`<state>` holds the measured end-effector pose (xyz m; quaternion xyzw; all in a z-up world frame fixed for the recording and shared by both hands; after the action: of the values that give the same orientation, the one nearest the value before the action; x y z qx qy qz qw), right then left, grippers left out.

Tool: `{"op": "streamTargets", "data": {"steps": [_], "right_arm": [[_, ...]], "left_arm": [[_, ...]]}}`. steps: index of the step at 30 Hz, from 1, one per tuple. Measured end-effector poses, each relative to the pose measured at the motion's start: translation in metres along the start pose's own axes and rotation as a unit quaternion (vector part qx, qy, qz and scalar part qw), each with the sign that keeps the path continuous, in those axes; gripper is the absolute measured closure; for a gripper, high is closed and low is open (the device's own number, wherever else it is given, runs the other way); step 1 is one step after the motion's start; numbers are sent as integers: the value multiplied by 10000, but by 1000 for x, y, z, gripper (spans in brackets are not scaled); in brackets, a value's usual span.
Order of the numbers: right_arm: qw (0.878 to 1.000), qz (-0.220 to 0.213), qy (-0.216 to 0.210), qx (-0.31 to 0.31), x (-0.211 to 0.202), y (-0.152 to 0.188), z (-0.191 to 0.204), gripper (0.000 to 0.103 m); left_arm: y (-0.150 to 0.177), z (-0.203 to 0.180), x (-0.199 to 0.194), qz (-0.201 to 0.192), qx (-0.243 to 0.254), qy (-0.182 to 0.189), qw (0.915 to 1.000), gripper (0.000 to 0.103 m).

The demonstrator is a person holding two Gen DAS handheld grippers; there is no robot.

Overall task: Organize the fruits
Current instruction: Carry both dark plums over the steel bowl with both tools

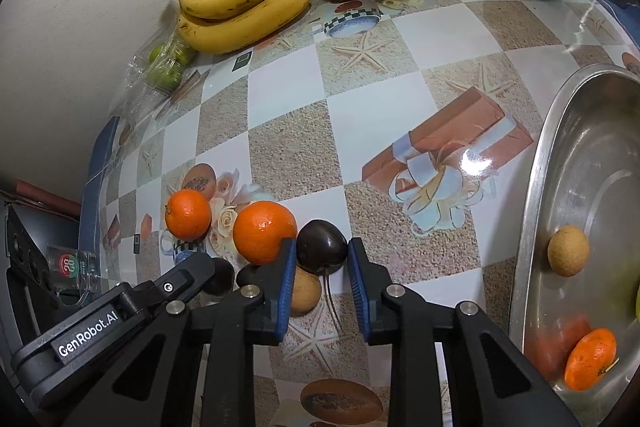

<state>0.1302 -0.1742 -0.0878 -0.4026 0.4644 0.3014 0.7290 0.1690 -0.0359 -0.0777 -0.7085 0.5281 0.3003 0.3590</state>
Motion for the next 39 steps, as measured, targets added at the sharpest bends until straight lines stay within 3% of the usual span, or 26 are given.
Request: {"op": "streamTargets", "data": {"steps": [12, 39], "right_arm": [[9999, -27, 52, 85, -5, -2, -8, 77], [9977, -525, 44, 415, -73, -10, -29, 77]], "left_arm": [[-4, -1, -11, -176, 13, -52, 9998, 78], [-7, -22, -54, -785, 276, -256, 9962, 78]]}}
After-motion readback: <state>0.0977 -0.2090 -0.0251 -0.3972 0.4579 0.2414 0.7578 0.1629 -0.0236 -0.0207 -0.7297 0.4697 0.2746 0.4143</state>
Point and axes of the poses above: each gripper's, at about its wrist camera, not at the fingertips, and x roughly the way its jaws point, z to its left, y to its underside, the point moved 4 cm from there along x, roughly the way its jaws point, and after that the axes turned 9 degrees about y, right-handed, at the moved point
